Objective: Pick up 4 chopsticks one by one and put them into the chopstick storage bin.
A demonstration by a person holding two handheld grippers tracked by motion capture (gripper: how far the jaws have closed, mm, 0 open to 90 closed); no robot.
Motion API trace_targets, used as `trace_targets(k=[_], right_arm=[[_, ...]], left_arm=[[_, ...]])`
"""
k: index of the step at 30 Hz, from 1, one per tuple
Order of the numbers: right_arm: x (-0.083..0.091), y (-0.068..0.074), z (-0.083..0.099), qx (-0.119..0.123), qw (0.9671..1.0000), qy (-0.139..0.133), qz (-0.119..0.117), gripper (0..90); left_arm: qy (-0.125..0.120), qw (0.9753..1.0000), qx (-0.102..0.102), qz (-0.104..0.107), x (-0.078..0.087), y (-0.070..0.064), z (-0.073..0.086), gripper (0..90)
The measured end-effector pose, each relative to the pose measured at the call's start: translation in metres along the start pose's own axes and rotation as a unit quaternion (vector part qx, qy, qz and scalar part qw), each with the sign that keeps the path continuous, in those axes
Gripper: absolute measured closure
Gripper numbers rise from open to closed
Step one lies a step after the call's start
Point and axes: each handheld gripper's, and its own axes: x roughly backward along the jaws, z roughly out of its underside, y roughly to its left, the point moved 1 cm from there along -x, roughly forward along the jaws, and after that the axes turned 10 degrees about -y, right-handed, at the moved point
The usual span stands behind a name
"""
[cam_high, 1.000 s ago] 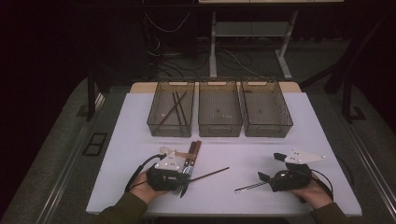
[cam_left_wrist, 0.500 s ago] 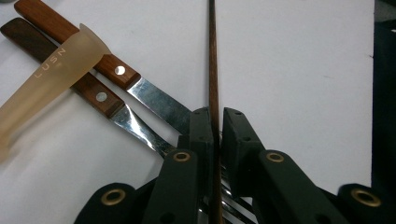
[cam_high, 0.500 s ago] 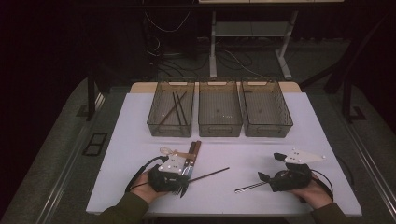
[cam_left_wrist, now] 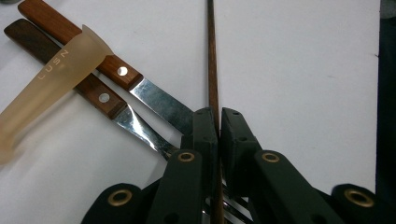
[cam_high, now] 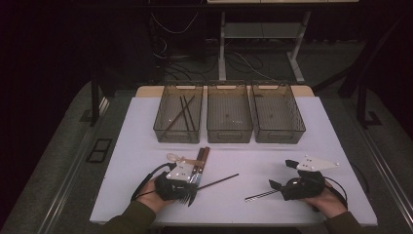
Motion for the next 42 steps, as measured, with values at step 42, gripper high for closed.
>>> trace_targets(k=[42], right_arm=[[-0.003,0.0,0.002,0.006,1.0,0.006,0.001,3.7]], left_arm=[[-0.055,0.9976,0.042,-0.003,0.027,0.02,-0.02,84.3]])
